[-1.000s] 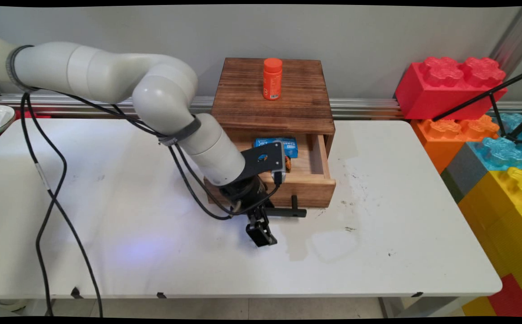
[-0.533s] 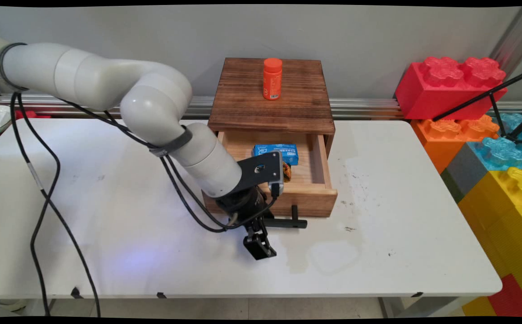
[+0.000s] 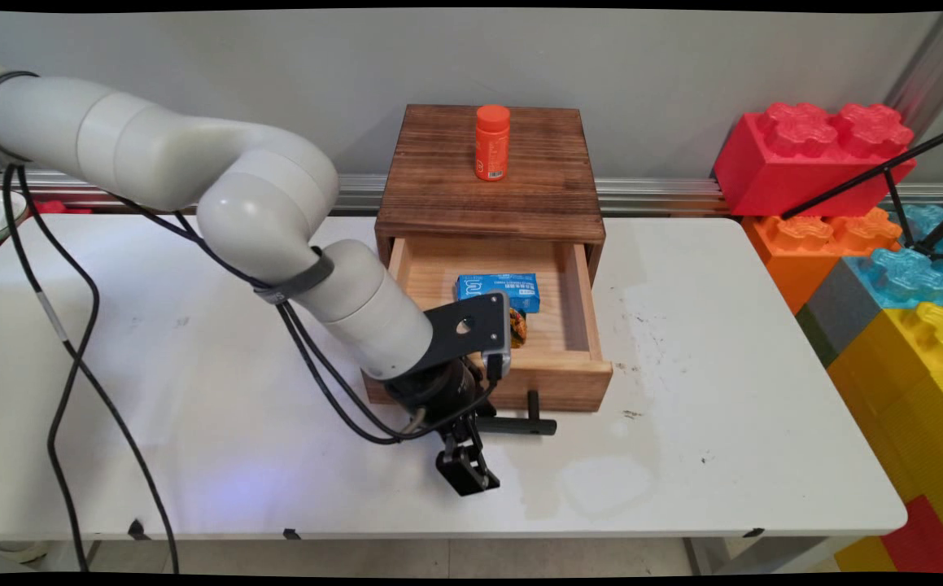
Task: Open the drawer
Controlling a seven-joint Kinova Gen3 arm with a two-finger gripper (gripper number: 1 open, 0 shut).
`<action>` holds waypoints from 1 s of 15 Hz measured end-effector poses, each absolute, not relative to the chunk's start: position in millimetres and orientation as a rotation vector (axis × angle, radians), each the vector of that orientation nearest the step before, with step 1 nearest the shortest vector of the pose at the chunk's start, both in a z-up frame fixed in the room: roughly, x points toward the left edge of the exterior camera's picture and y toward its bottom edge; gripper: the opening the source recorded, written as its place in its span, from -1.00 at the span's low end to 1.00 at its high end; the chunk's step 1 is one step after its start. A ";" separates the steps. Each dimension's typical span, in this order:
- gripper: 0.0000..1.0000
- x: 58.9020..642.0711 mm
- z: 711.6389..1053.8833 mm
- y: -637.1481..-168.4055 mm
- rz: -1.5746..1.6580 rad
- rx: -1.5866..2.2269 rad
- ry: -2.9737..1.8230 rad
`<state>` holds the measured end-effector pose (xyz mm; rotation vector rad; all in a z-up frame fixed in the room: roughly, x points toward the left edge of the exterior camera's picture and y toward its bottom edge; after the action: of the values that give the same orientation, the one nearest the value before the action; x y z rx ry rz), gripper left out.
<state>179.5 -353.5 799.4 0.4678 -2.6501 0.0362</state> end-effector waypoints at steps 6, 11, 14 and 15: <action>1.00 173.8 800.1 -338.4 0.020 0.465 -2.645; 1.00 168.5 801.0 -327.3 0.010 0.466 -2.642; 1.00 167.0 801.5 -321.9 0.006 0.468 -2.641; 1.00 166.3 801.7 -319.9 0.004 0.470 -2.641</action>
<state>166.3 -319.9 801.7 0.4703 -2.6409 0.0039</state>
